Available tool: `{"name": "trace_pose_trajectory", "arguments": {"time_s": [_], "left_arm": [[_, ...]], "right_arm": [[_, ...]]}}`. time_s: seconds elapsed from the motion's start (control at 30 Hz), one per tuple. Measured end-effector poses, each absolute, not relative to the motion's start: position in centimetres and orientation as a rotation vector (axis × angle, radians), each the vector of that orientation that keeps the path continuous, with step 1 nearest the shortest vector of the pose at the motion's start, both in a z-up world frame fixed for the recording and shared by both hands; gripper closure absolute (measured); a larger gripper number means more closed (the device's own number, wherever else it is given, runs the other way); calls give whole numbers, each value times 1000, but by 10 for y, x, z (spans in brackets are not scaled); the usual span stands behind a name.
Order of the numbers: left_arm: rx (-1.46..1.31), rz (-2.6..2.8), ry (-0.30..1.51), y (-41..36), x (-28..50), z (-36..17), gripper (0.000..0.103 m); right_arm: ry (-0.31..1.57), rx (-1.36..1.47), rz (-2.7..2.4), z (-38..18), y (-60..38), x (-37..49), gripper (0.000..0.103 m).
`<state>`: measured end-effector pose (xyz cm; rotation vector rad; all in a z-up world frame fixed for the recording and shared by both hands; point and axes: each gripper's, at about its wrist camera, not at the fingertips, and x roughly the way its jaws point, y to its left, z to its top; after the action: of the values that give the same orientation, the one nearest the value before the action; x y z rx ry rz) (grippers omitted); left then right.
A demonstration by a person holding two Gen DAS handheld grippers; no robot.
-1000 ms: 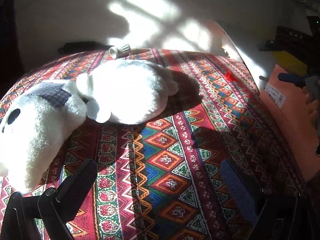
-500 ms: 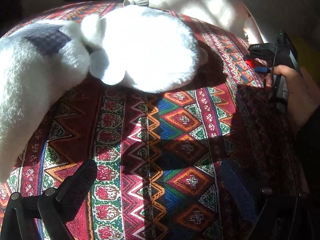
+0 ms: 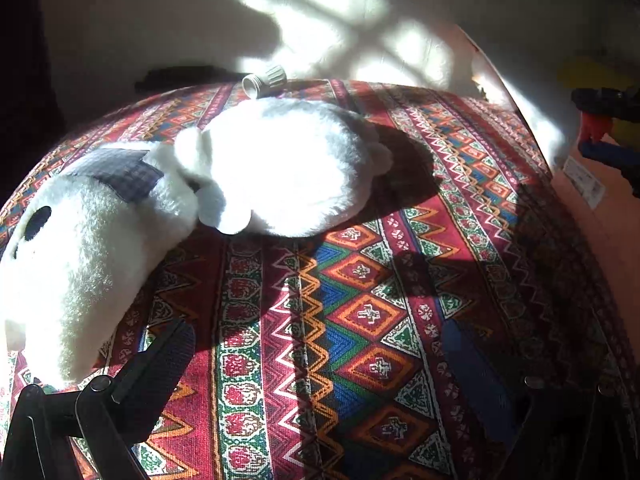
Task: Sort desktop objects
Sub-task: 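Grasp small white plush toy with left tool while right tool holds red piece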
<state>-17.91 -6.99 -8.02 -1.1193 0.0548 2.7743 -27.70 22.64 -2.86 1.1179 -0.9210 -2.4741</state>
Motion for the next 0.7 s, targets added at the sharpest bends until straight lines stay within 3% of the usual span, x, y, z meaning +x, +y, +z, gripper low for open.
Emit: {"name": "trace_pose_trajectory", "arguments": {"time_s": [0.13,0.37,0.53,0.57,0.6,0.7], "left_arm": [[-1100,2994,304,-84,-176,-82,1],[-1214,2984,1475,-90,-241,-158,1],[-1190,2948,1616,-108,-292,-163,2],[-1228,2939,1605,-113,-303,-164,18],[-1356,2954,1400,-127,-311,-160,24],[-1347,3019,1155,-147,-303,-131,43]], "right_arm": [[-888,968,-2485,2,212,-219,51],[-851,936,-2400,7,195,-179,51],[-834,957,-2341,0,188,-179,51],[-825,961,-2340,0,187,-180,51],[-813,966,-2346,-2,186,-181,50],[-787,971,-2378,-3,187,-187,51]]}}
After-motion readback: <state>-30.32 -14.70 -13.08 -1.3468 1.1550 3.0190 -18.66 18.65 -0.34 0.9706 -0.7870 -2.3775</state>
